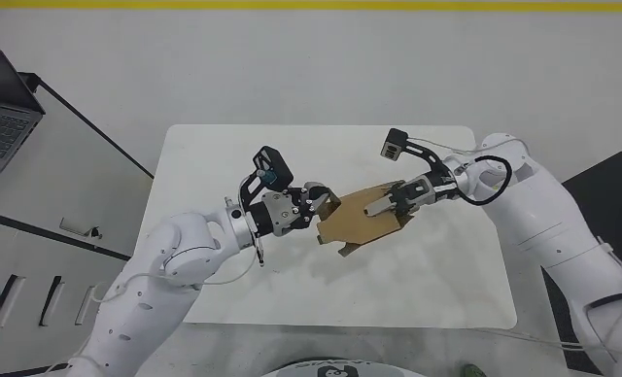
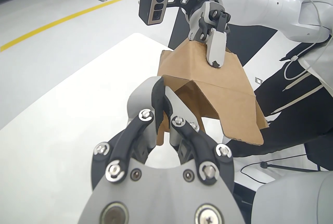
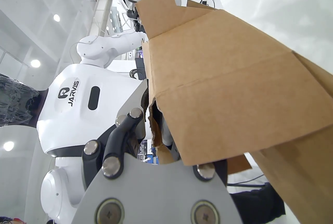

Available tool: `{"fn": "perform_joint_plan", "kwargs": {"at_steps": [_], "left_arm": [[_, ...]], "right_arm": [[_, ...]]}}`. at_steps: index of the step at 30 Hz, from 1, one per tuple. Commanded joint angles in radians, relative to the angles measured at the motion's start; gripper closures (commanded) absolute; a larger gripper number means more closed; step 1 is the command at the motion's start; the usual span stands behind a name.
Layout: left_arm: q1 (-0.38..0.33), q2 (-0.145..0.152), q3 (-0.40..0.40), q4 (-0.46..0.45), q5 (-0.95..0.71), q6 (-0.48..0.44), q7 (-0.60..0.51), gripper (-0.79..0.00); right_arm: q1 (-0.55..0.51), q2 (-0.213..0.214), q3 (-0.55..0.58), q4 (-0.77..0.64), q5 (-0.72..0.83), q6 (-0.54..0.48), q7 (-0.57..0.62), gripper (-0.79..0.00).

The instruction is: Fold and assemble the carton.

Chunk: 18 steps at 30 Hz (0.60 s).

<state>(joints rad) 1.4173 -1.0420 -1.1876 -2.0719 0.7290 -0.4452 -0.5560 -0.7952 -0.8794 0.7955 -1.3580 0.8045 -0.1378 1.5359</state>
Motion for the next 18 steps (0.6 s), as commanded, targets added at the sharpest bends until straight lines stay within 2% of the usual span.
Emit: {"fn": "perform_joint_plan", "kwargs": {"at_steps": [1,18], "left_arm": [[0.0,0.0,-0.003,0.002,0.0,0.001,0.001,0.0],[-0.009,0.0,0.01,0.002,-0.002,-0.005,0.0,0.0]], "right_arm": [[0.005,0.003,-0.005,0.003,0.007,-0.005,0.0,0.0],[0.029,0.027,-0.063,-0.01,0.03,-0.017,0.0,0.0]]}}
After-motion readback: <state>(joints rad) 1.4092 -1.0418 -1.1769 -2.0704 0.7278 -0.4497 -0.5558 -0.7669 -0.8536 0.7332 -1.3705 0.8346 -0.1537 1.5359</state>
